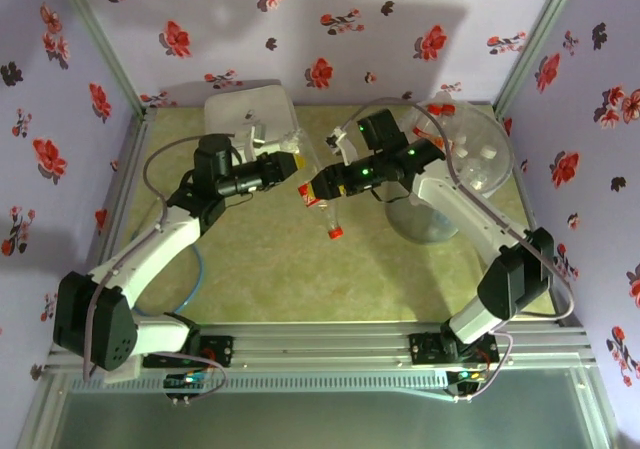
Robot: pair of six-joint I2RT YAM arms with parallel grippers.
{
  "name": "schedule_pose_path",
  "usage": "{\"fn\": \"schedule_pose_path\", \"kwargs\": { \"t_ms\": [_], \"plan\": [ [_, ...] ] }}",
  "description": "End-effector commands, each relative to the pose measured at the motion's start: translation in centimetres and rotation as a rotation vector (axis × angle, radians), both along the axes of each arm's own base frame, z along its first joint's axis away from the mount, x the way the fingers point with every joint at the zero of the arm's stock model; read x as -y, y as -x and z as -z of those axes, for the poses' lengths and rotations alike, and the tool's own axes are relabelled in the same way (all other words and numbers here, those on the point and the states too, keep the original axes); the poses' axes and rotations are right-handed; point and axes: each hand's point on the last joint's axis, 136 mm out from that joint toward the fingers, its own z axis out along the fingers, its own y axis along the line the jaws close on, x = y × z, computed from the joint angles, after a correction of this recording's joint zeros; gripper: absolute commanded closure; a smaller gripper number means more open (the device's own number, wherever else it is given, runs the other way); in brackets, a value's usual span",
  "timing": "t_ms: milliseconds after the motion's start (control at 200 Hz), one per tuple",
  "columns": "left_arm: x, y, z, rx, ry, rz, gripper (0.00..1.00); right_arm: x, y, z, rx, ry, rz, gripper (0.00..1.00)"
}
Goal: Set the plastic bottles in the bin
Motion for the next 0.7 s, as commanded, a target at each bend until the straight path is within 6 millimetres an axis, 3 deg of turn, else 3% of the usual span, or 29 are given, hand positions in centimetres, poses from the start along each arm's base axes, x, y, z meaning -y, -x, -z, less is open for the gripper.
{"fn": "schedule_pose_path", "kwargs": {
  "t_ms": [0, 140, 320, 400, 515, 695],
  "plan": [
    [1.1, 1.2, -1.9, 0.064, 0.054, 0.075, 0.67, -0.8, -0.5, -1.1, 0.014, -0.057, -0.014, 0.47],
    [1.1, 1.0, -1.9, 0.078, 0.051, 0.073, 0.57, 0.2, -1.4, -2.2, 0.038, -0.071, 0.04, 0.6],
    [-0.4, 0.3, -1.1, 0.038, 0.035, 0.005, 0.29, 3.9, -3.3, -5.8, 0.125, -0.072, 0.161, 0.68],
    [-1.6, 0.2, -0.7, 0.032, 0.024, -0.035, 0.21, 6.6, -4.1, -8.3, 0.189, -0.074, 0.241, 0.71],
    [-3.4, 0.1, 0.0, 0.032, 0.001, -0.096, 0.17, 10.9, -4.9, -12.3, 0.302, -0.059, 0.378, 0.74],
    [-4.4, 0.0, 1.1, 0.016, -0.036, -0.123, 0.16, 19.9, -6.3, -16.5, 0.479, 0.118, 0.737, 0.81]
  ]
}}
